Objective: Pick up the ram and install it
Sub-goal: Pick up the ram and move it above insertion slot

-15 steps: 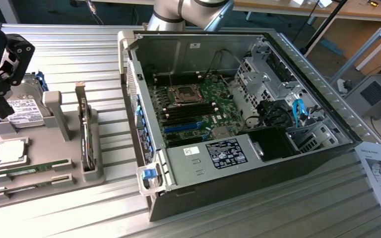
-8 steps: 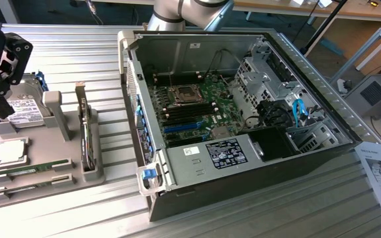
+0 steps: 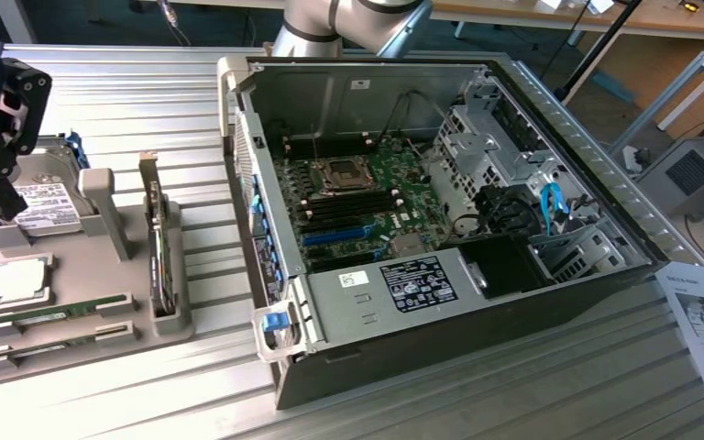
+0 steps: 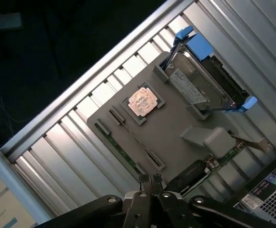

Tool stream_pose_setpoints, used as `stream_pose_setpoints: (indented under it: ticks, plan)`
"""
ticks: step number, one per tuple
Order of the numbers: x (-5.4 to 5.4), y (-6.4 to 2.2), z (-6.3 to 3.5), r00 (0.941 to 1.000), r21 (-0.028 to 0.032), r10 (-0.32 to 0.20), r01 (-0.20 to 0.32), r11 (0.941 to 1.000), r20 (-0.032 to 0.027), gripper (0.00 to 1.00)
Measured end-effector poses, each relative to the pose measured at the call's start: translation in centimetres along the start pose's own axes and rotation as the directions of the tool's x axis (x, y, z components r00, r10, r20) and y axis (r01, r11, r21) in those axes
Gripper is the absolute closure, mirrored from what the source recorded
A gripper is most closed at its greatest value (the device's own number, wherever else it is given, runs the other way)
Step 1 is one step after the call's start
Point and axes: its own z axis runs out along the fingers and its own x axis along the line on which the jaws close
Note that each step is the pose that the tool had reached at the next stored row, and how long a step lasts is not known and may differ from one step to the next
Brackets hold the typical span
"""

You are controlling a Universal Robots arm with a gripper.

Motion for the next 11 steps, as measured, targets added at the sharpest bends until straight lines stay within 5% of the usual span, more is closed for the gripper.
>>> stream_pose_setpoints:
  ticks: [6, 11]
  plan:
    - [0.0, 0.0, 0.07, 0.9948, -0.0009, -0.102, 0.102, 0.9948, -0.0025, 0.89]
    - [0.0, -0.01, 0.11, 0.983, -0.0019, -0.183, 0.183, 0.983, -0.0046, 0.89]
